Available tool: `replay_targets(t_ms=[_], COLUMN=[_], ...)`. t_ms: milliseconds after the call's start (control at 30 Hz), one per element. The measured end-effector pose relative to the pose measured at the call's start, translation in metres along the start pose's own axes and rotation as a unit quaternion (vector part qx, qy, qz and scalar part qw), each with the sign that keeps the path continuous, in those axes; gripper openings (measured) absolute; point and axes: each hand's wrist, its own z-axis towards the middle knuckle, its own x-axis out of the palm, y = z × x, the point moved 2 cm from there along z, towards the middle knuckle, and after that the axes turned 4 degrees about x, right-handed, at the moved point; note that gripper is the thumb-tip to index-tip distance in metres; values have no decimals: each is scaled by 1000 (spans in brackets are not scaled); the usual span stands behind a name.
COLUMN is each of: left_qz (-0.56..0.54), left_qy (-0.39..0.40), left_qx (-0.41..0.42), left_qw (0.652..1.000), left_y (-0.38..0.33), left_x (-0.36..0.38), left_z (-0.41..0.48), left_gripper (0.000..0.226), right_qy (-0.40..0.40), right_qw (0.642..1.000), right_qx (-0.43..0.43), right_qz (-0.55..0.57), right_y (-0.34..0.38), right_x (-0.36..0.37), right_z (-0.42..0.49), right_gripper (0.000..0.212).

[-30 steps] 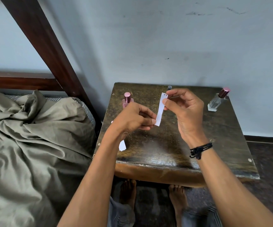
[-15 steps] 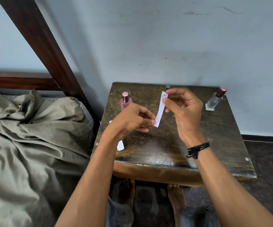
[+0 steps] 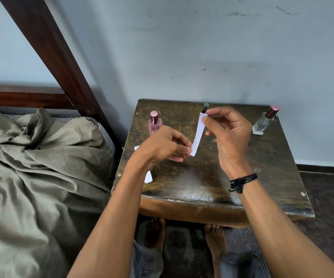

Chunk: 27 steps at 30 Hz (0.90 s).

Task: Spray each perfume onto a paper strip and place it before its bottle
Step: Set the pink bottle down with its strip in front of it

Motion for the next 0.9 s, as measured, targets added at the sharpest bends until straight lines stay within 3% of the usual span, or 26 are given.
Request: replay_targets(t_ms=[300, 633, 900], left_qz=[8, 18, 110], left_qy=[12, 20, 8], left_qx=[-12, -48, -72], left_qw=[1000, 998, 991], left_y=[1, 4, 12], left_x=[-1, -10, -14], left_z=[0, -4, 0], left_gripper=[9, 9, 6], right_qy=[2, -8, -1], right_qw=[999, 995, 973], right_qx=[-28, 43, 124], right_qz=[-31, -95, -197], right_y=[-2, -9, -23], right_x=[0, -3, -7], right_z=[-1, 4, 6], right_gripper=[21, 29, 30])
